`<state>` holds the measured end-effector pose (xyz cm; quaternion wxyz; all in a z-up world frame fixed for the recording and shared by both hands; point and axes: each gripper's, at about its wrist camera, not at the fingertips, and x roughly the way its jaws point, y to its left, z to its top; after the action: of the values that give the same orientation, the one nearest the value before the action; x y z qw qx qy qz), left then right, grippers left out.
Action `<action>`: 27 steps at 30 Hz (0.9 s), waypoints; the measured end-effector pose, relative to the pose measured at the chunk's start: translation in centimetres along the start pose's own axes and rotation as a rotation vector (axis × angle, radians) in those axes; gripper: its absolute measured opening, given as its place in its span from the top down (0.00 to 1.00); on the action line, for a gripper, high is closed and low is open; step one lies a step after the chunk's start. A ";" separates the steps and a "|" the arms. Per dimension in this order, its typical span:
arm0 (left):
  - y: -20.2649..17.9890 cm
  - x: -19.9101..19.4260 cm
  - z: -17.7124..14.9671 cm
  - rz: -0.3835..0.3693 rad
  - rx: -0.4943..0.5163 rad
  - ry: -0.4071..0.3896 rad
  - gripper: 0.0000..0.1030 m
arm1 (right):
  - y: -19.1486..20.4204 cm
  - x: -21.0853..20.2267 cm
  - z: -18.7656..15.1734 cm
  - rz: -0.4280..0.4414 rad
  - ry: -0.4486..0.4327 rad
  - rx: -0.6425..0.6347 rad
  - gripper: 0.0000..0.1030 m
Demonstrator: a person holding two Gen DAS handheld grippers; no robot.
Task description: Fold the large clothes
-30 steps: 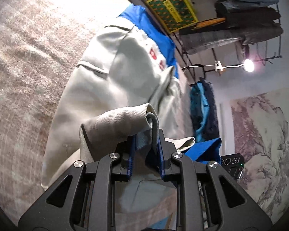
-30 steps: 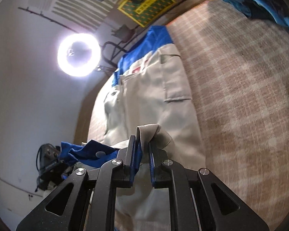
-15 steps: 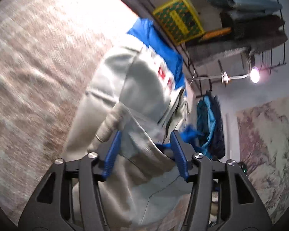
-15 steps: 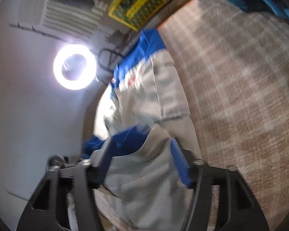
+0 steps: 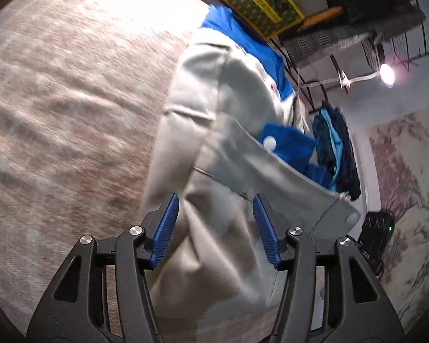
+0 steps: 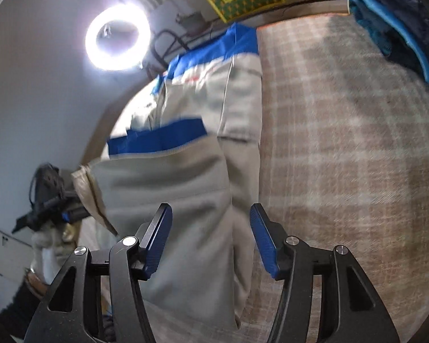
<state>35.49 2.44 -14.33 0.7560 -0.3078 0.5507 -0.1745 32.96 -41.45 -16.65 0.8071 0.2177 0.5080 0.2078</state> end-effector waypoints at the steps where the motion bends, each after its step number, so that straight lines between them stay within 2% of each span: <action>1: -0.2 0.2 -0.1 0.002 0.005 0.002 0.47 | 0.1 0.5 -0.2 -0.008 0.011 -0.003 0.46; 2: -0.5 0.5 -0.3 0.007 0.014 0.001 0.53 | 0.2 0.7 -0.2 -0.010 0.020 -0.005 0.46; 3: -0.6 0.7 -0.4 0.016 0.022 0.003 0.65 | 0.3 1.0 -0.2 -0.010 0.029 -0.009 0.52; 4: -0.8 0.9 -0.4 0.021 0.029 0.006 0.70 | 0.6 1.3 -0.3 -0.004 0.037 -0.019 0.64; 5: -0.9 0.9 -0.5 0.023 0.039 0.004 0.83 | 0.9 1.4 -0.3 0.000 0.042 -0.026 0.71; 6: -1.1 0.9 -0.5 0.026 0.045 0.000 0.90 | 1.3 1.5 -0.3 -0.001 0.042 -0.035 0.85; 8: -1.6 -0.1 -0.7 0.028 0.045 -0.025 0.94 | 2.4 1.0 -0.3 -0.038 0.022 -0.072 0.93; 10: -1.9 -1.5 -1.0 0.025 0.022 -0.066 0.95 | 3.4 0.1 -0.2 -0.052 -0.014 -0.080 0.95; 12: -2.3 -2.3 -1.1 0.054 0.031 -0.100 0.95 | 3.8 -0.6 -0.2 -0.079 -0.041 -0.086 0.95; 16: -0.8 1.0 -0.5 0.152 0.059 -0.055 0.93 | 2.5 1.4 -0.2 -0.128 -0.005 -0.034 0.96; 18: -1.0 1.8 -0.7 0.202 0.098 -0.074 0.87 | 3.2 2.3 -0.4 -0.179 0.004 -0.081 0.95; 20: -1.2 1.5 -0.5 0.197 0.101 -0.084 0.87 | 4.1 2.2 -0.3 -0.211 0.005 -0.131 0.94; 21: -1.1 1.1 -0.4 0.189 0.093 -0.092 0.84 | 4.2 2.0 -0.2 -0.211 0.013 -0.132 0.92; 22: -1.2 0.5 -0.3 0.194 0.090 -0.103 0.82 | 4.1 1.8 0.0 -0.221 0.009 -0.129 0.87; 25: -1.8 -1.9 -0.5 0.234 0.142 -0.176 0.80 | 4.9 -0.2 -0.1 -0.295 -0.066 -0.168 0.86; 26: -2.2 -2.7 -0.6 0.234 0.166 -0.205 0.80 | 5.6 -1.0 -0.2 -0.297 -0.097 -0.199 0.86; 27: -2.5 -3.1 -0.5 0.223 0.179 -0.213 0.80 | 6.7 -1.7 -0.3 -0.264 -0.127 -0.240 0.86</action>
<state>34.19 2.26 -10.52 0.8490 -0.1931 0.4807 -0.1042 31.28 -36.85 -11.75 0.8780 0.0640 0.4517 0.1448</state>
